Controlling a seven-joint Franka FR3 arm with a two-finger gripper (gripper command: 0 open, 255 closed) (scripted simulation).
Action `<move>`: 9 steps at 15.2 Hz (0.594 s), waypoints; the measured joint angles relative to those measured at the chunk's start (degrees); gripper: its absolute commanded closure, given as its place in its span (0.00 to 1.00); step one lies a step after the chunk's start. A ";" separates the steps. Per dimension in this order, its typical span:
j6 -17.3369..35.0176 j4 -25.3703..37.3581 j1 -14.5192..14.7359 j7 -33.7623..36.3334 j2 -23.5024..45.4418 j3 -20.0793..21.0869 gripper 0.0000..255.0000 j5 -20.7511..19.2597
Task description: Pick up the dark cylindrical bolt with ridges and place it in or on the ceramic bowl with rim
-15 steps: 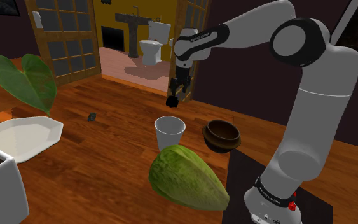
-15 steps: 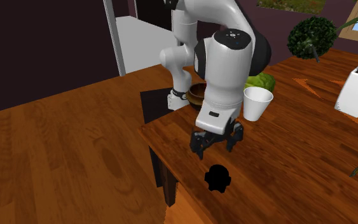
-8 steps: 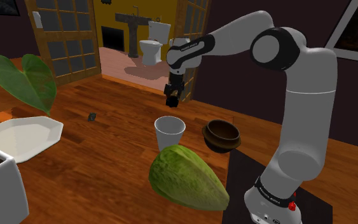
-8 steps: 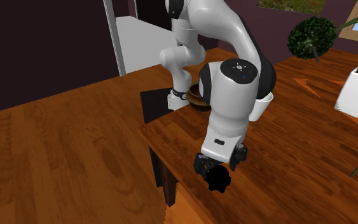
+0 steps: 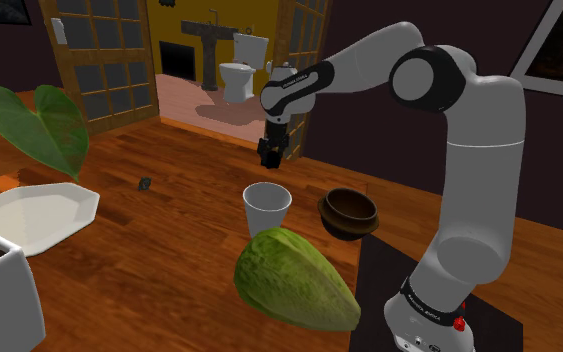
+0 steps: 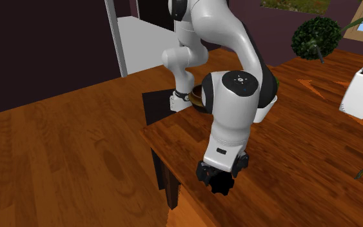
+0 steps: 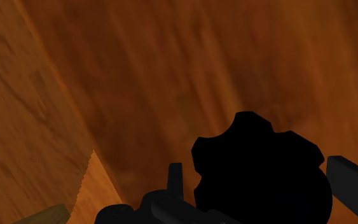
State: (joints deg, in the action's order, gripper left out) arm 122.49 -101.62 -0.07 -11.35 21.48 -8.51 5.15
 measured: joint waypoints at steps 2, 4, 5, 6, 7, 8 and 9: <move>0.02 0.00 0.00 0.00 0.02 0.00 0.00 0.00; 0.02 0.01 -0.01 0.00 0.01 -0.01 1.00 0.00; 0.02 0.01 0.00 0.00 0.02 0.00 1.00 0.00; 0.02 0.01 0.00 0.00 0.02 0.00 1.00 0.00; 0.02 0.01 0.00 0.00 0.03 0.00 1.00 0.00; 0.02 0.01 0.00 0.00 0.03 0.00 1.00 0.00; 0.02 0.01 0.00 0.00 0.03 0.00 1.00 0.00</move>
State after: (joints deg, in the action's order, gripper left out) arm 122.51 -101.61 -0.07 -11.34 21.51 -8.51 5.15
